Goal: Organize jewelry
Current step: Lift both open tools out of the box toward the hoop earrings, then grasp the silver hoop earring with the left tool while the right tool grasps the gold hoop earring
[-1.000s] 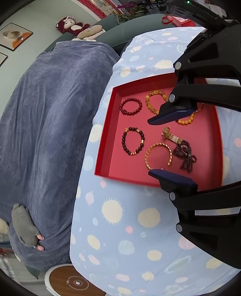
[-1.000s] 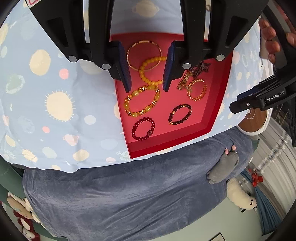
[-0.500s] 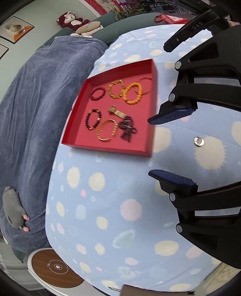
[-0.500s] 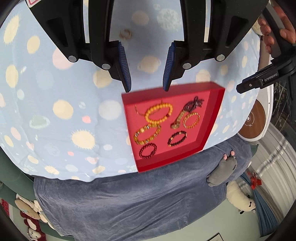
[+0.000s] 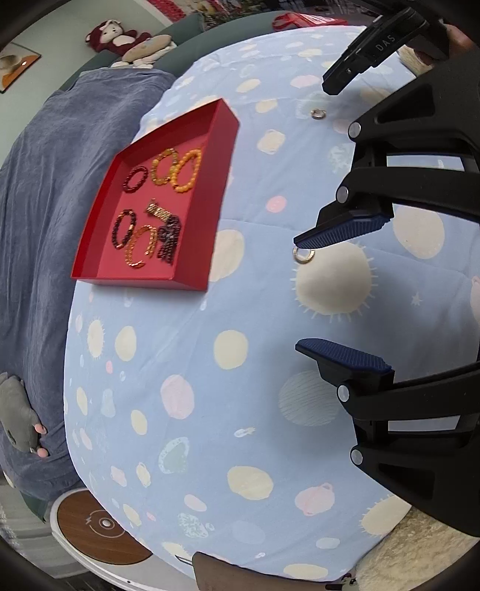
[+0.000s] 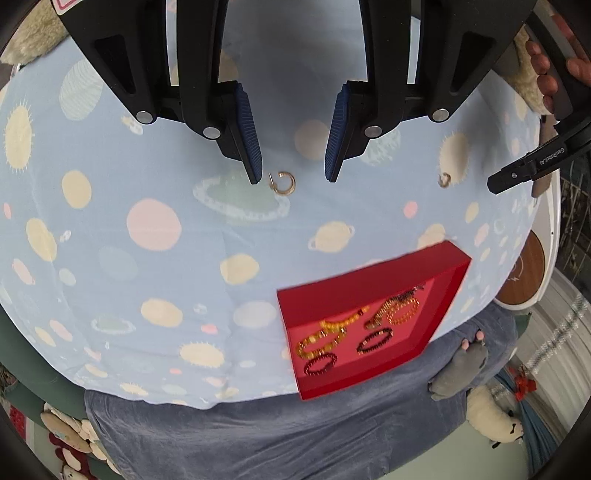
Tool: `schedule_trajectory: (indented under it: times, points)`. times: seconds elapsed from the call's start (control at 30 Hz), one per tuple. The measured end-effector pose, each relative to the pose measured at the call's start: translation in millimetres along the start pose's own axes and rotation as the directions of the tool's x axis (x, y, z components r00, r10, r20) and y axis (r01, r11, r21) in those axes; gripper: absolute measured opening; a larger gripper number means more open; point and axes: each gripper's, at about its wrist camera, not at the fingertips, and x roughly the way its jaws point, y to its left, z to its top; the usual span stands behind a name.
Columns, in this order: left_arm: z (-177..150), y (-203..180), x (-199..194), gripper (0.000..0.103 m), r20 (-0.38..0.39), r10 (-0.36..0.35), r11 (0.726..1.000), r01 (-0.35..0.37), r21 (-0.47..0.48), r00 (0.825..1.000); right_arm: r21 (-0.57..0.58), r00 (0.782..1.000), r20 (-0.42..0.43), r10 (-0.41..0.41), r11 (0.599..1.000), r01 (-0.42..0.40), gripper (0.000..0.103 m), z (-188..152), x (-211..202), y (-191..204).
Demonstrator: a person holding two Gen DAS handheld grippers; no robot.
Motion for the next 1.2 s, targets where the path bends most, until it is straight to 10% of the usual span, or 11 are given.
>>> schedule_trajectory:
  times: [1.2]
  points:
    - [-27,-11,27,0.055,-0.069,0.041,0.998,-0.038,0.044,0.997,-0.074,0.996,-0.024,-0.087,0.994,0.085,0.034,4,44,13]
